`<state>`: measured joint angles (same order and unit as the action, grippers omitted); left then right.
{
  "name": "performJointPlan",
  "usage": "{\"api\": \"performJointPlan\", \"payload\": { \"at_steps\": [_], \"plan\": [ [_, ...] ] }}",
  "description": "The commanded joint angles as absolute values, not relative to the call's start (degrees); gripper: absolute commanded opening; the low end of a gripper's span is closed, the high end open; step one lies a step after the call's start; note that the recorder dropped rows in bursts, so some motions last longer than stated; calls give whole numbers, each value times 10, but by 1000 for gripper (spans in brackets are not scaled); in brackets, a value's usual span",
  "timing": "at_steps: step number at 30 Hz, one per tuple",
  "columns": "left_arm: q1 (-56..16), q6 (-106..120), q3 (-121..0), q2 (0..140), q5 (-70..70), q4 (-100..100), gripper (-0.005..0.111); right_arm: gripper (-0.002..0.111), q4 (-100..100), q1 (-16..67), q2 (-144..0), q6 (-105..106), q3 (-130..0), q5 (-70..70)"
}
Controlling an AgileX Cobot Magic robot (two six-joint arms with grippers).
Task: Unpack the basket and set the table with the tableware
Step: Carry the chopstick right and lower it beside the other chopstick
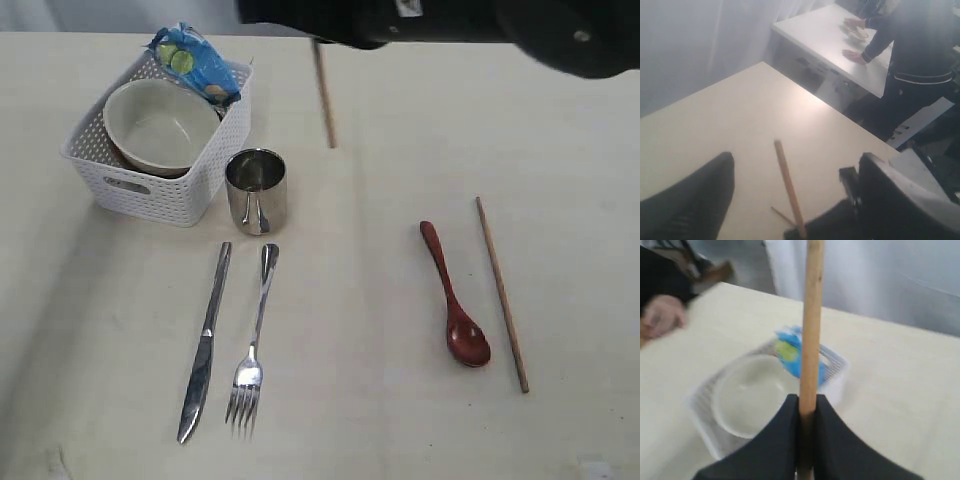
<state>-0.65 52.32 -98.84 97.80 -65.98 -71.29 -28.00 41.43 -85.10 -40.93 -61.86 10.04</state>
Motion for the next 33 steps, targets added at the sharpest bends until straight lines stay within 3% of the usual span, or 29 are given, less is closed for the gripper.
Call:
{"api": "performJointPlan", "payload": {
  "at_steps": [1, 5, 13, 17, 22, 33],
  "plan": [
    [-7, 520, -991, 973, -657, -711, 67, 0, -283, 347, -800, -409, -619, 355],
    [-7, 520, -991, 973, -657, -711, 65, 0, -234, 284, -785, -327, -613, 601],
    [-7, 516, -991, 973, -662, -711, 65, 0, -193, 281, -802, -347, -446, 437],
    [-7, 514, -990, 973, -663, -711, 65, 0, -209, 275, -832, -384, -418, 413],
    [-7, 514, -990, 973, -662, -711, 65, 0, -176, 200, -860, -358, -377, 344],
    [-7, 514, -990, 973, -659, -707, 65, 0, -146, 201, -899, -301, -359, 272]
  ]
}}
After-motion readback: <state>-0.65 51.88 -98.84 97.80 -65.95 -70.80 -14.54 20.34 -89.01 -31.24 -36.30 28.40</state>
